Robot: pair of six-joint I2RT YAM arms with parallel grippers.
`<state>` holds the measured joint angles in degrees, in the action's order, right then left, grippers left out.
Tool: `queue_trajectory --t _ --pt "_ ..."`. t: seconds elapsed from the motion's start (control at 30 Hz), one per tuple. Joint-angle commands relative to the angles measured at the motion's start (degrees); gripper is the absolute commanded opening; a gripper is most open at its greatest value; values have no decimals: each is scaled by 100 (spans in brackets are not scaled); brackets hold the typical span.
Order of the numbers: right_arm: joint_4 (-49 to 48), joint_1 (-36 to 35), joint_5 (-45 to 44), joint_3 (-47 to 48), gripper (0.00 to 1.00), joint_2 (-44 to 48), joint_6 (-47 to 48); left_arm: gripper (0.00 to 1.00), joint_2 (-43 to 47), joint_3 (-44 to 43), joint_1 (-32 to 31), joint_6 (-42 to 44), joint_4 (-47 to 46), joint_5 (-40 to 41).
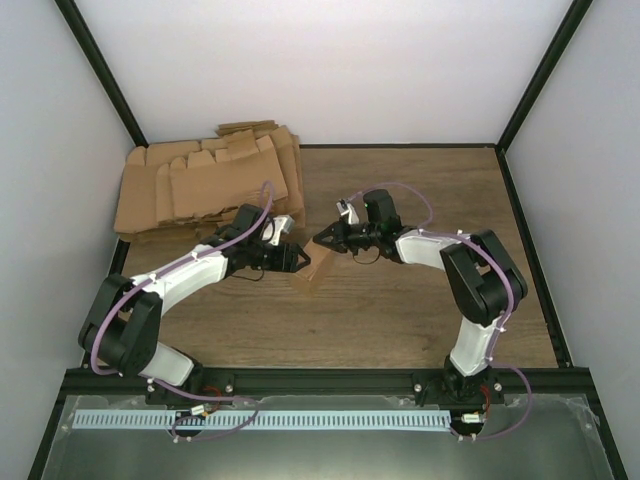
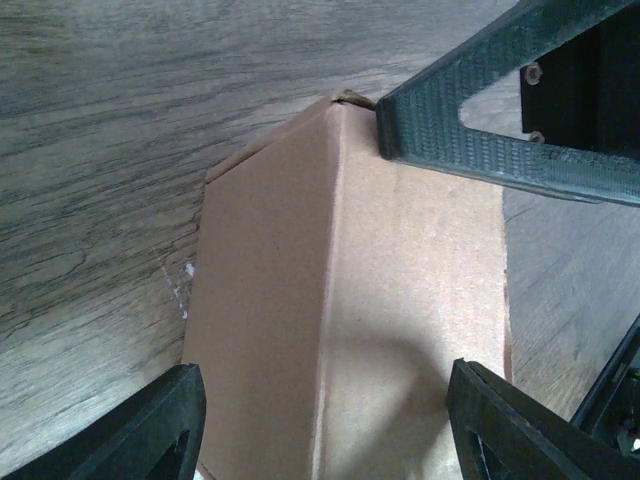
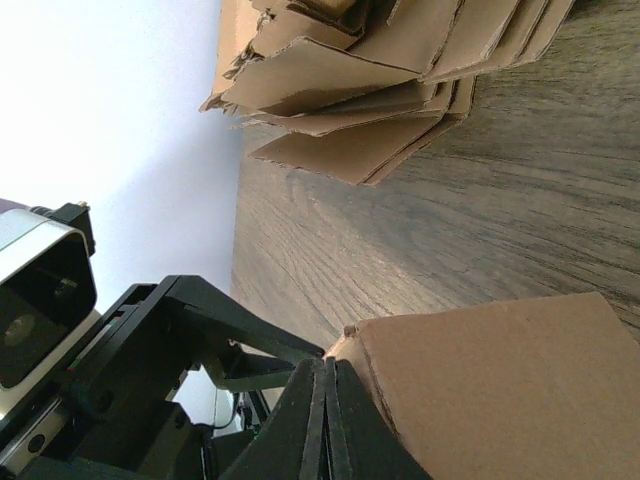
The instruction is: Fold the paper box
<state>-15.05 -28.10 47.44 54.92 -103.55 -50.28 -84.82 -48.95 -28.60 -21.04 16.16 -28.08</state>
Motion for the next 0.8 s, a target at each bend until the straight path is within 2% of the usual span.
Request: queue_trajectory --t 0.0,0.13,0.3,0.4,0.6,0.77 --pt "626 14 -322 85 1 340 211 73 123 -56 -23 49 190 192" --pt "1113 -92 -669 10 1 1162 424 86 557 2 20 -159 39 305" --pt "1148 -494 -831 -477 1 1857 319 87 1040 75 368 -340 33 190" --pt "971 -880 -776 -606 1 1935 186 84 1279 177 665 -479 -9 20" --pt "701 -1347 -555 -176 1 1344 37 64 1504 444 1222 -637 -107 -270" --pt "785 -1400 -588 210 1 925 127 61 1546 496 1287 -582 -33 -286"
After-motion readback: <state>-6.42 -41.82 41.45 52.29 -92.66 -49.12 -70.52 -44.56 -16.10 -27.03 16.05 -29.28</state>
